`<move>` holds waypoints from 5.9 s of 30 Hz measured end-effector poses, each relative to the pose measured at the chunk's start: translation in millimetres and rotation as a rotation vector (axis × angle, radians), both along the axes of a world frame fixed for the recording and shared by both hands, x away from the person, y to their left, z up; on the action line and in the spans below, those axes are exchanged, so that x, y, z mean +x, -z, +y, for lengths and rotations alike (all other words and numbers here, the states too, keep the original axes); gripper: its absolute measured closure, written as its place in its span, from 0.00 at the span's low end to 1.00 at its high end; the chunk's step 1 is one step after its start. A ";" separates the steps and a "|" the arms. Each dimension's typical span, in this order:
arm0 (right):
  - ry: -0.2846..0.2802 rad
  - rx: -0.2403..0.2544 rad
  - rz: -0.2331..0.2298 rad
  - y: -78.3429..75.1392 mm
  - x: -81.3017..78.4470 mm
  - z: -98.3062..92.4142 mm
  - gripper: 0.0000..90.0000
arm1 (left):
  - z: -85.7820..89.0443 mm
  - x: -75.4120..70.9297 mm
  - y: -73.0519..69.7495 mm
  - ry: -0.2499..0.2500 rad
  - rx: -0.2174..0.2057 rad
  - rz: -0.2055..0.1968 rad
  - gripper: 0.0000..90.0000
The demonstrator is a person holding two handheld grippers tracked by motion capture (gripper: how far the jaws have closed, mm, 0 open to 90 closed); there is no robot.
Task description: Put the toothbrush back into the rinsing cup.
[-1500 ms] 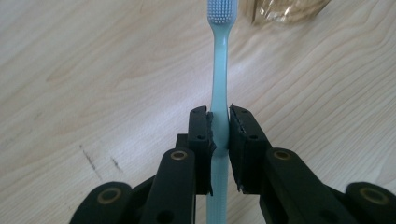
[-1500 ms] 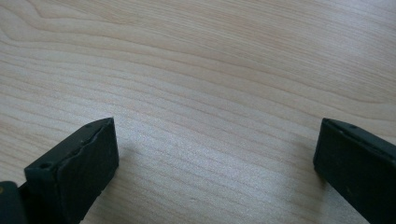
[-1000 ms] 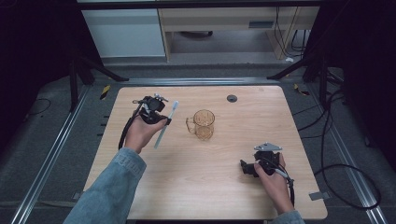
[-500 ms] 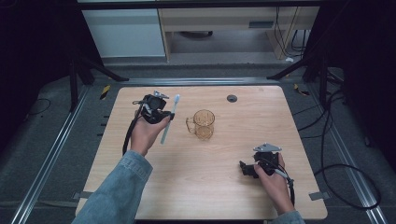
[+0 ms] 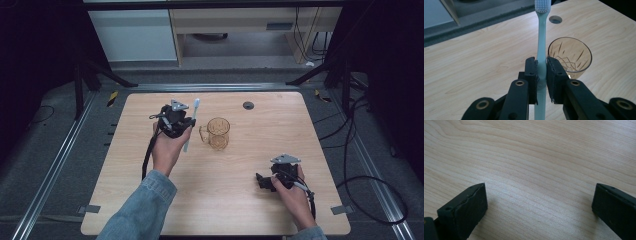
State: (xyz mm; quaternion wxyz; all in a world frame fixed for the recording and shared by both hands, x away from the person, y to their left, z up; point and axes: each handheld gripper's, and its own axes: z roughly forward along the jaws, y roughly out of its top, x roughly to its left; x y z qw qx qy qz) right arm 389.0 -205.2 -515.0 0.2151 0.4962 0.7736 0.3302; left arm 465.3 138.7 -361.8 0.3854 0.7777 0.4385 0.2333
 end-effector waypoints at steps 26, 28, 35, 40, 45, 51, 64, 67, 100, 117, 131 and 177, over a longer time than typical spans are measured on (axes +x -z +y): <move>-0.019 0.001 0.001 0.1 -0.4 0.7 0.00 | -0.2 -8.7 8.9 -0.074 -0.176 -0.241 0.87; -0.019 0.001 0.002 0.1 -0.4 0.8 0.00 | -0.2 -9.5 9.2 -0.076 -0.193 -0.260 0.87; -0.021 0.000 0.002 0.0 -0.5 1.0 0.00 | -0.4 -12.4 7.1 -0.085 -0.204 -0.313 0.87; -0.023 0.000 0.001 0.1 -0.5 0.9 0.00 | -2.3 -14.1 6.3 -0.082 -0.230 -0.358 0.87; -0.024 0.001 0.003 0.0 -0.6 1.1 0.00 | -4.8 -17.8 5.3 -0.066 -0.221 -0.414 0.87; -0.027 0.001 0.001 0.1 -0.6 1.1 0.00 | -3.6 -16.7 5.9 -0.058 -0.237 -0.431 0.87; -0.033 0.002 0.002 0.1 -0.6 1.3 0.00 | -4.1 -16.9 5.0 -0.049 -0.265 -0.452 0.87; -0.035 0.002 0.001 0.1 -0.3 1.8 0.00 | -3.1 -18.2 2.5 -0.043 -0.270 -0.465 0.88; -0.051 0.001 0.001 0.0 -0.1 3.5 0.00 | -8.4 6.6 11.5 -0.026 -0.333 -0.496 0.87; -0.053 0.006 0.006 -0.3 -0.5 4.0 0.00 | -12.4 12.9 30.1 -0.033 -0.345 -0.485 0.87; -0.057 0.001 0.002 -0.1 -0.4 3.9 0.00 | -13.0 14.3 43.7 -0.040 -0.354 -0.477 0.87; -0.058 0.002 0.002 0.0 -0.4 4.0 0.00 | -17.2 10.6 85.0 -0.065 -0.345 -0.430 0.87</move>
